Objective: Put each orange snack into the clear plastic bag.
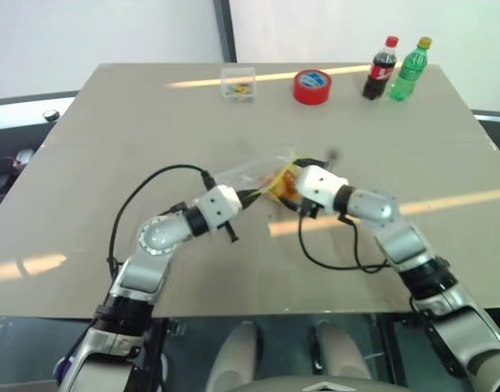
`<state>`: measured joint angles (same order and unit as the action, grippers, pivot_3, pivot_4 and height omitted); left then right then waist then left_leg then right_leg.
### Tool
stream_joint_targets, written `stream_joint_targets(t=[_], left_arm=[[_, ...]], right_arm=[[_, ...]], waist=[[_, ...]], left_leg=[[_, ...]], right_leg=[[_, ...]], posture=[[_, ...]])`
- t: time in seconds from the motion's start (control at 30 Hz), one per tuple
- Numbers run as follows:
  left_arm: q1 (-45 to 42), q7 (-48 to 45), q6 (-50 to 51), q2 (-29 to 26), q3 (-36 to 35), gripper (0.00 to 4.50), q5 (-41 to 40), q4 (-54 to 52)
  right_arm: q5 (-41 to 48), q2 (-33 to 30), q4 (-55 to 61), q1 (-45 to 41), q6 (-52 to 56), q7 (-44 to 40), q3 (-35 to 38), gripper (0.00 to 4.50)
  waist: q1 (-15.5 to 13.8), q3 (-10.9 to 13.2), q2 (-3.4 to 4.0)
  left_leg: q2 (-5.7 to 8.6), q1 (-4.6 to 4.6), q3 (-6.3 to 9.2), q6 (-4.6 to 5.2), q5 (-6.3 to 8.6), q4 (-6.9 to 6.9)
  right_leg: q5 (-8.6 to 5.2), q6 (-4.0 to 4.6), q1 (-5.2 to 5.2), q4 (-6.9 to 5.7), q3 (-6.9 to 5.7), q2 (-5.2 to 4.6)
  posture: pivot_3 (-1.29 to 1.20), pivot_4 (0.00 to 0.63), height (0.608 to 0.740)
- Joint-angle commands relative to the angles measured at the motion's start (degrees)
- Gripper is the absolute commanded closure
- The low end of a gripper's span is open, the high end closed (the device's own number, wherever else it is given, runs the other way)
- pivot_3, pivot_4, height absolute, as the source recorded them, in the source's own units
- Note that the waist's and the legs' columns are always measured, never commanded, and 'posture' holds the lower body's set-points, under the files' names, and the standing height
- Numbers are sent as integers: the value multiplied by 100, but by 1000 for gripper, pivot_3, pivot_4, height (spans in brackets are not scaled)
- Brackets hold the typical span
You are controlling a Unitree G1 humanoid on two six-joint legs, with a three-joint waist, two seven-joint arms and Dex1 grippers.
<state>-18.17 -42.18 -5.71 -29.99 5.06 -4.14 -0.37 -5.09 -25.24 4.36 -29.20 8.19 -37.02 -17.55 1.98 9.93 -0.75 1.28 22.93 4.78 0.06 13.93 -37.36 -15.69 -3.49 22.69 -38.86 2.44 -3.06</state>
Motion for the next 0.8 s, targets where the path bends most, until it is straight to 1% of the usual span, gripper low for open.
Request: stream_joint_targets(t=[0.03,0.17,0.33,0.47,0.6,0.63,0.67,0.73,0.77,0.8], left_arm=[[-202,62,294,52,-207,4500,-268,-166],[-327,41,386,91,-252,4500,-387,-149],[-354,-37,363,83,-244,4500,-427,-184],[-343,-81,274,47,-228,4500,-375,-203],[-269,-77,209,36,-223,4500,-335,-269],[-247,-67,212,37,-234,4500,-340,-292],[-232,-59,208,32,-237,4500,-333,-313],[-217,-49,195,24,-236,4500,-314,-341],[-201,-42,183,22,-235,4500,-304,-361],[-189,-38,174,20,-235,4500,-299,-374]], right_arm=[[42,-278,730,286,300,-45,351,74],[-674,-598,439,493,60,284,188,74],[-1361,-456,-623,125,-613,925,0,74],[-1394,-243,-1311,-166,-1108,1125,-6,74],[-1226,-46,-1576,-363,-1331,1071,83,74],[-1208,-17,-1589,-377,-1364,1057,92,603],[-1193,-3,-1601,-387,-1412,1025,84,913],[-1158,16,-1627,-394,-1469,969,78,1835],[-1135,27,-1634,-389,-1493,945,80,2433],[-1113,36,-1641,-383,-1502,925,87,2805]], waist=[[11,0,0],[22,0,0],[39,0,-1],[32,0,-2],[31,1,-2],[30,1,-2],[30,1,-2],[30,1,-2],[30,1,-2],[30,1,-2]], left_leg=[[0,-1,0,0,0,0],[3,-4,-5,0,0,0],[4,-6,-11,-1,-1,0],[4,-5,-13,-2,-1,0],[1,-4,-12,-1,-1,0],[1,-4,-12,-1,-1,0],[1,-4,-12,-1,-1,0],[0,-4,-11,-1,0,0],[0,-4,-11,-1,-1,0],[0,-4,-11,-1,0,0]], right_leg=[[0,0,0,0,0,1],[0,0,-2,-2,2,2],[0,0,-1,-2,6,3],[0,0,1,-2,8,3],[0,1,0,0,8,2],[0,0,1,0,8,2],[0,0,1,0,8,2],[0,0,1,0,8,1],[0,0,1,0,8,1],[0,0,1,0,8,1]], posture=[[0,150,740],[0,150,740],[0,150,740],[0,150,740],[0,150,740],[0,150,740],[0,150,740],[0,150,740],[0,150,740],[0,150,740]])
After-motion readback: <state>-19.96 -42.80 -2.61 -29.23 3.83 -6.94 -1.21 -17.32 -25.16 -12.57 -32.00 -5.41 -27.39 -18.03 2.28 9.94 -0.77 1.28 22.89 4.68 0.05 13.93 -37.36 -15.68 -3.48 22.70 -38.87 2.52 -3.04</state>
